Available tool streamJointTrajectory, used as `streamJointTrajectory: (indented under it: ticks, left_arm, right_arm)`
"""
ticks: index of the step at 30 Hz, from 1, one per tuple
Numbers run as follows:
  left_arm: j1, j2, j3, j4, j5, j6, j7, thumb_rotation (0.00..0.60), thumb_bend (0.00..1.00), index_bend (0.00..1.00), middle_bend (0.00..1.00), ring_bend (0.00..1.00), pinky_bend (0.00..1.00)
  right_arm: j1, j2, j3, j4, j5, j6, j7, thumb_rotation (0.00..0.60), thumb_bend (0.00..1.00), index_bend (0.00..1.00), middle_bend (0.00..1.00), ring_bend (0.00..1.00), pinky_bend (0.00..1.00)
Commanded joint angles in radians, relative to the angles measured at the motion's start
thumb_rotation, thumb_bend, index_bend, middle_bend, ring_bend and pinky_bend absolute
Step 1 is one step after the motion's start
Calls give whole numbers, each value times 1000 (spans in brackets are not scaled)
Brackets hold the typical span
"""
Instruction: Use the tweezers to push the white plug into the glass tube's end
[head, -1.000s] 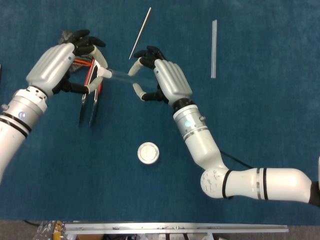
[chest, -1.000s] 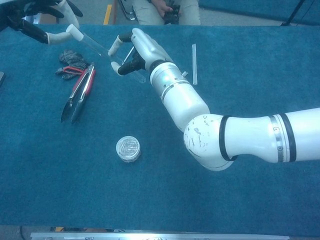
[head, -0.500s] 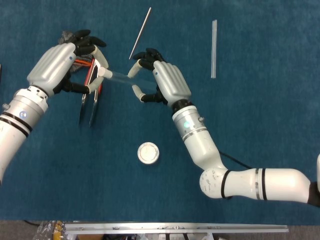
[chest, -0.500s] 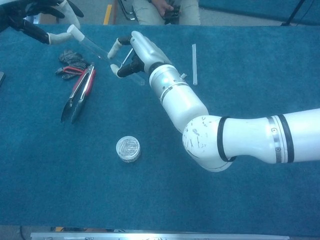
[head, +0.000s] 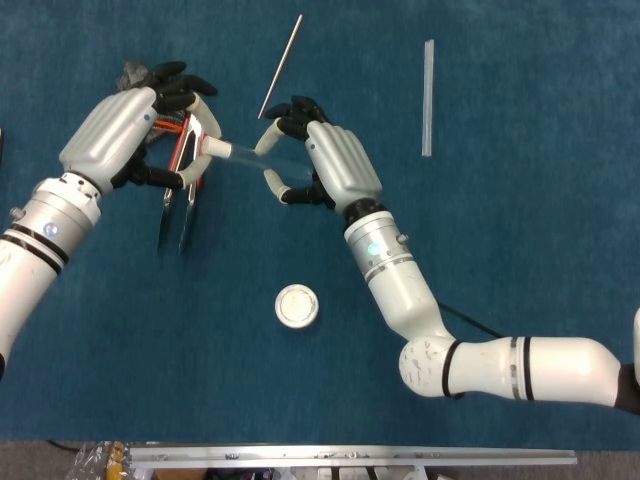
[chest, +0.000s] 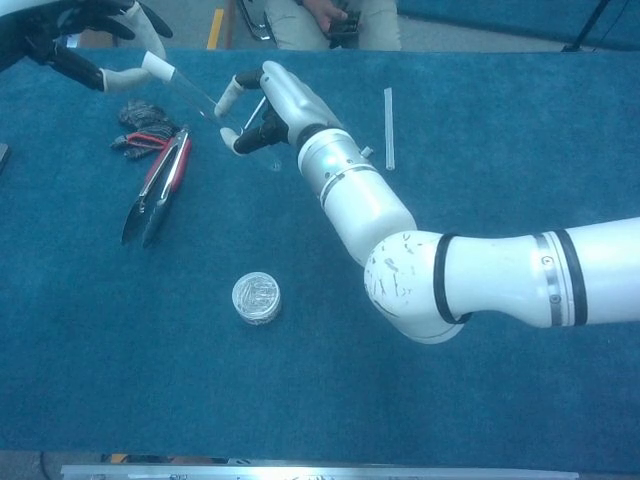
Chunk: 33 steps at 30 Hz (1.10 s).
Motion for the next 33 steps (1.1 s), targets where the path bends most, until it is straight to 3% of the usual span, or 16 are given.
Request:
streamJointTrajectory:
  ticks: [1, 33]
  left_arm:
    - [0, 1, 0, 1, -2, 0, 0, 600, 357, 490, 214, 35, 84]
    - [-5, -33, 4, 3, -14, 21, 39, 600, 356, 490, 216, 35, 84]
  right_arm:
    - [-1, 2, -1, -3, 1, 1, -3, 600, 440, 613, 248, 79, 260]
    - [0, -1, 18, -6, 8, 3, 18, 600, 436, 619, 248, 79, 260]
